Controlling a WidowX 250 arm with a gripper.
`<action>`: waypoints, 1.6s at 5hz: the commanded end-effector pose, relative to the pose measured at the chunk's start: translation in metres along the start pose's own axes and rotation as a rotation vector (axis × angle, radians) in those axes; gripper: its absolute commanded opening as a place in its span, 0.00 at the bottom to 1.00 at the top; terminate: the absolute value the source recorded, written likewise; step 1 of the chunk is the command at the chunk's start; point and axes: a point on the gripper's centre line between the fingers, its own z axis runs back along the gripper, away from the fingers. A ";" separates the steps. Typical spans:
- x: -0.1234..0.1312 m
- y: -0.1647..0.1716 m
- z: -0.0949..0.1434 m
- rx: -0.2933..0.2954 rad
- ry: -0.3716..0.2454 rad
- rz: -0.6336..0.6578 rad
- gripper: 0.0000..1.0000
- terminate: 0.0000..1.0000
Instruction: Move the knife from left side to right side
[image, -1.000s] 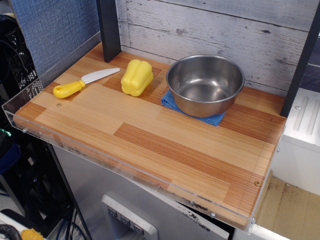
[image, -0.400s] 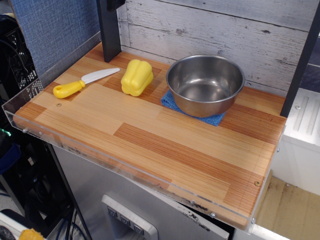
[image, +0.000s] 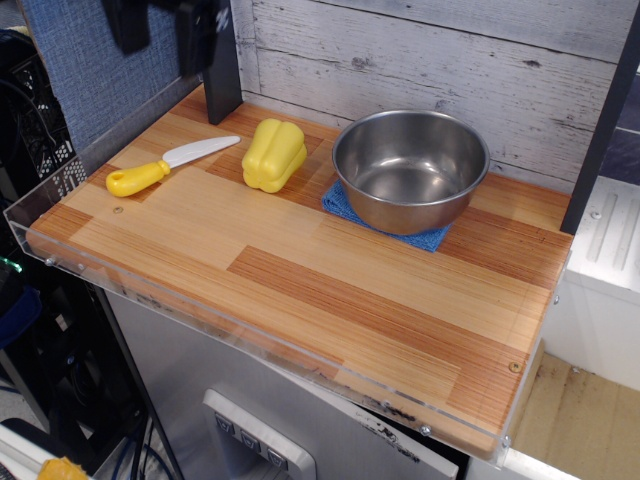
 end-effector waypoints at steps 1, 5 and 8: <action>0.009 0.035 -0.014 -0.004 -0.021 -0.056 1.00 0.00; -0.003 0.055 -0.067 0.003 0.023 -0.069 1.00 0.00; -0.001 0.049 -0.105 -0.030 0.013 -0.021 1.00 0.00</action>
